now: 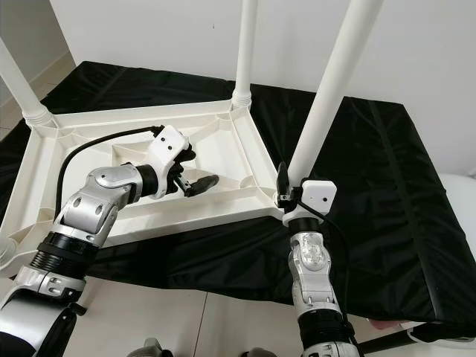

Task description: Building children table

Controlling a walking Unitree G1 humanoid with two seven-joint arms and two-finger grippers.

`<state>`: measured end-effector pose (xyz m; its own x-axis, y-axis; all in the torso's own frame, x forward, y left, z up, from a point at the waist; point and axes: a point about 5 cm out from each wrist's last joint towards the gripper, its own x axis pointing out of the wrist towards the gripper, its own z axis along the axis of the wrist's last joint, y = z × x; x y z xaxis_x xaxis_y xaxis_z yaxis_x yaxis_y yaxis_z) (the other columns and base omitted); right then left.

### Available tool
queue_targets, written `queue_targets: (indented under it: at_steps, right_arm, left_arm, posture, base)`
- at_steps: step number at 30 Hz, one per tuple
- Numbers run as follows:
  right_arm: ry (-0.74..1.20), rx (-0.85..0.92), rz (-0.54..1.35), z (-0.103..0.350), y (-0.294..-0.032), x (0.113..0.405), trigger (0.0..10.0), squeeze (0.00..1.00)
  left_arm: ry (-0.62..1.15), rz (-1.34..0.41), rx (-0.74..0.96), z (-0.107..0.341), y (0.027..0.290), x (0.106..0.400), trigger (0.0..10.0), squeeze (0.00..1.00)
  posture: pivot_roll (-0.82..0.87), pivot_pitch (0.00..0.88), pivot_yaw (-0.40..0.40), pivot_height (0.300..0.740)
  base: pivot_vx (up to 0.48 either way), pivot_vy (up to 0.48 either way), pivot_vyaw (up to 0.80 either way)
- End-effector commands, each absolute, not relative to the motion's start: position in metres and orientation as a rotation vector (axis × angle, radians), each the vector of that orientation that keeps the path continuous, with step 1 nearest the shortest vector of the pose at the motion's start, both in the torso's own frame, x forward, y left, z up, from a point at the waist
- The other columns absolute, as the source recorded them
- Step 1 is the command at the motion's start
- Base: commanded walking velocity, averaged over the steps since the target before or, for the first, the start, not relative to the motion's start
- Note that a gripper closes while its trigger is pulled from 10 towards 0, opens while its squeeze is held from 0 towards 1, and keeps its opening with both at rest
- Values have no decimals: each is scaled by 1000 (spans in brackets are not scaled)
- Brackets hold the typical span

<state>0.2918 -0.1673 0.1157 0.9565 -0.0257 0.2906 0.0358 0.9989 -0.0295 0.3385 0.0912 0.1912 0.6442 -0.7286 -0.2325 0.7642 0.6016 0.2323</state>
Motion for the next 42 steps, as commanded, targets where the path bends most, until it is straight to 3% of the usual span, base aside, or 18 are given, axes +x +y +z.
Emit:
queue_targets:
  at_steps: [1, 2, 3, 28, 29, 35, 36, 37, 38, 40, 41, 42]
  right_arm:
    - [-242, -43, -51, 105, -171, 290, 10000, 976]
    - [-243, -46, -56, 105, -172, 290, 10000, 976]
    - [-244, -46, -55, 106, -172, 290, 10000, 0]
    - [-298, -50, -10, 119, -171, 296, 10000, 0]
    - [-297, -48, 2, 118, -171, 296, 10000, 1000]
    - [-303, -60, 2, 119, -174, 295, 10000, 1000]
    - [-306, -64, 1, 120, -175, 296, 10000, 843]
    - [-306, -64, 1, 120, -175, 296, 10000, 843]
    - [-318, -70, 6, 122, -175, 296, 6588, 0]
    - [-321, -70, 9, 123, -175, 297, 6588, 0]
    - [-325, -61, 16, 123, -174, 297, 3882, 0]
    - [-332, -56, 28, 124, -173, 297, 0, 0]
  left_arm:
    - [102, -785, 336, 194, 95, 343, 10000, 0]
    - [101, -784, 337, 194, 95, 343, 10000, 0]
    - [101, -784, 337, 194, 95, 343, 10000, 0]
    - [91, -781, 330, 195, 93, 344, 10000, 0]
    - [91, -781, 328, 195, 93, 344, 10000, 0]
    - [89, -780, 326, 196, 93, 344, 10000, 0]
    - [88, -780, 326, 196, 93, 344, 10000, 0]
    - [88, -780, 326, 196, 93, 344, 10000, 0]
    - [88, -781, 325, 196, 93, 345, 10000, 0]
    - [88, -781, 325, 196, 93, 345, 10000, 0]
    - [88, -780, 325, 196, 93, 345, 10000, 0]
    - [88, -780, 325, 196, 93, 345, 10000, 0]
  posture:
    - [-51, 6, -4, 740]
    - [-51, 5, -4, 740]
    - [-51, 3, -5, 740]
    - [-52, 0, -13, 740]
    - [-52, 0, -14, 740]
    - [-54, 0, -11, 740]
    - [-54, 0, -11, 740]
    - [-54, 0, -11, 740]
    - [-53, 0, -13, 740]
    - [-53, 0, -13, 740]
    - [-53, 0, -14, 740]
    - [-52, 0, -16, 740]
  base:
    - [0, 0, 0]
    - [0, 0, 0]
    - [0, 0, 0]
    - [0, 0, 0]
    - [0, 0, 0]
    - [0, 0, 0]
    - [0, 0, 0]
    - [0, 0, 0]
    - [0, 0, 0]
    - [0, 0, 0]
    - [0, 0, 0]
    - [0, 0, 0]
